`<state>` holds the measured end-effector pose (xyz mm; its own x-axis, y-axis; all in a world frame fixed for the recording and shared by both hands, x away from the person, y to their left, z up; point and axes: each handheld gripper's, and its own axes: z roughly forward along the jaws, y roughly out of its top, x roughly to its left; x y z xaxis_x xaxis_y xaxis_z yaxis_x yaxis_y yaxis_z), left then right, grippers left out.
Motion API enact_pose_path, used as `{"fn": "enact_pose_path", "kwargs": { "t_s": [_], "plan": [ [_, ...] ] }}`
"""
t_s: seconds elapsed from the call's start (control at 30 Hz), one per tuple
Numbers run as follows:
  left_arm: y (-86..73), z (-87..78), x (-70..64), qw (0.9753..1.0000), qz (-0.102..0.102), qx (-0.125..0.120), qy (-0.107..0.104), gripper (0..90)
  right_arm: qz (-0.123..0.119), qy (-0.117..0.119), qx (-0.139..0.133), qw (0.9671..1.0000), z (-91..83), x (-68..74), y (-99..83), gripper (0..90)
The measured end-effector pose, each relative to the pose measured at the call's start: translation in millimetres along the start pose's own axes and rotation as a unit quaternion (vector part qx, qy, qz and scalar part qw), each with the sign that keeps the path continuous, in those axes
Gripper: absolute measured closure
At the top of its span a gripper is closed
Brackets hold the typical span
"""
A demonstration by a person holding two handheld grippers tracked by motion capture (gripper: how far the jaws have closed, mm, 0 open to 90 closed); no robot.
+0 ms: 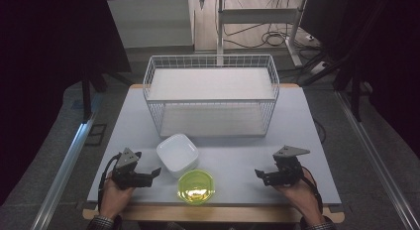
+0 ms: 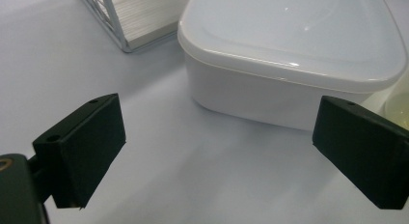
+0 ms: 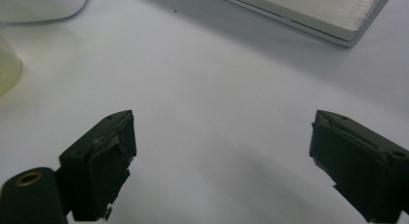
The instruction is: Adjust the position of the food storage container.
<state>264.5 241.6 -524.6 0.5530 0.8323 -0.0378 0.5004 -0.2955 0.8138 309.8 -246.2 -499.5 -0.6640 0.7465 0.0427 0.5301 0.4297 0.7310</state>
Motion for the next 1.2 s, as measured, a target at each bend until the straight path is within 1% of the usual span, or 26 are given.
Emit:
{"fn": "enact_pose_path", "kwargs": {
  "t_s": [0.07,0.13,0.23,0.27,0.43,0.57,0.67,0.7,0.73,0.77,0.8,0.9,0.93,0.97,1.0,1.03,1.07,1.1,1.13,1.17,1.2],
  "plan": [
    [0.1,0.1,-0.3,1.0,0.0,0.001,-0.001,4.3,0.003,0.001,-0.001,1.0,-0.4,0.1,0.3,11.7],
    [0.1,0.3,-0.2,1.0,-0.002,0.003,-0.003,4.4,0.006,0.002,-0.003,1.0,-1.6,-0.1,1.0,16.3],
    [0.2,0.2,0.5,1.0,-0.005,0.002,-0.007,4.6,0.014,0.015,-0.008,0.9998,-3.1,-1.3,1.5,22.7],
    [0.2,0.1,0.6,1.0,-0.007,0.002,-0.007,4.7,0.016,0.018,-0.006,0.9997,-3.0,-1.9,1.3,24.8],
    [0.2,0.2,1.0,0.9999,-0.01,0.003,-0.01,4.9,0.021,0.019,-0.002,0.9996,-2.3,-2.0,0.9,27.7],
    [0.3,0.9,0.3,0.9998,-0.011,0.007,-0.014,5.0,0.019,0.018,-0.002,0.9997,-2.4,-1.8,1.0,29.7],
    [0.4,1.8,-0.7,0.9996,-0.011,0.019,-0.017,4.6,0.019,0.021,-0.002,0.9996,-2.6,-1.6,1.1,31.6],
    [0.6,1.9,-1.2,0.9995,-0.006,0.025,-0.019,4.0,0.017,0.022,-0.002,0.9996,-2.6,-1.4,1.0,33.1],
    [0.7,1.0,-1.1,0.9994,-0.004,0.024,-0.025,3.7,0.016,0.023,-0.001,0.9996,-2.7,-1.3,1.1,33.7],
    [0.7,1.0,-1.1,0.9994,-0.004,0.024,-0.025,3.8,0.016,0.023,-0.001,0.9996,-2.7,-1.3,1.1,33.7],
    [1.2,0.0,-1.2,0.9993,-0.006,0.021,-0.031,3.8,0.017,0.023,-0.004,0.9996,-3.9,-0.3,1.8,36.1],
    [1.9,-1.4,-1.4,0.9993,-0.009,0.017,-0.031,5.2,0.015,0.023,-0.007,0.9996,-4.9,0.9,2.6,38.8],
    [2.0,-1.6,-1.5,0.9994,-0.009,0.017,-0.03,5.8,0.013,0.027,-0.01,0.9995,-6.4,3.0,4.1,43.9],
    [2.0,-1.7,-1.6,0.9994,-0.009,0.017,-0.029,5.8,0.013,0.027,-0.01,0.9995,-6.4,3.0,4.1,43.9],
    [2.2,-1.7,-2.0,0.9994,-0.007,0.018,-0.028,6.2,0.01,0.029,-0.014,0.9994,-7.3,4.8,5.0,46.3],
    [2.2,-1.8,-2.2,0.9995,-0.005,0.018,-0.026,6.7,0.003,0.034,-0.016,0.9993,-8.8,9.0,7.4,53.0],
    [2.2,-1.9,-2.4,0.9995,-0.003,0.019,-0.024,6.9,-0.001,0.038,-0.018,0.9991,-9.2,11.6,8.4,56.1],
    [2.0,-1.9,-2.5,0.9996,-0.002,0.019,-0.023,6.9,-0.001,0.038,-0.018,0.9991,-9.2,11.6,8.4,56.1],
    [1.6,-2.2,-2.3,0.9997,0.0,0.018,-0.019,6.9,-0.007,0.043,-0.018,0.9989,-9.0,14.1,9.3,59.6],
    [1.4,-2.4,-2.1,0.9997,0.0,0.018,-0.017,7.0,-0.021,0.049,-0.009,0.9985,-7.6,20.1,11.2,66.7],
    [1.0,-3.3,-1.1,0.9998,-0.001,0.017,-0.011,7.1,-0.028,0.052,-0.004,0.9983,-6.5,23.4,12.4,70.4]
  ]
}}
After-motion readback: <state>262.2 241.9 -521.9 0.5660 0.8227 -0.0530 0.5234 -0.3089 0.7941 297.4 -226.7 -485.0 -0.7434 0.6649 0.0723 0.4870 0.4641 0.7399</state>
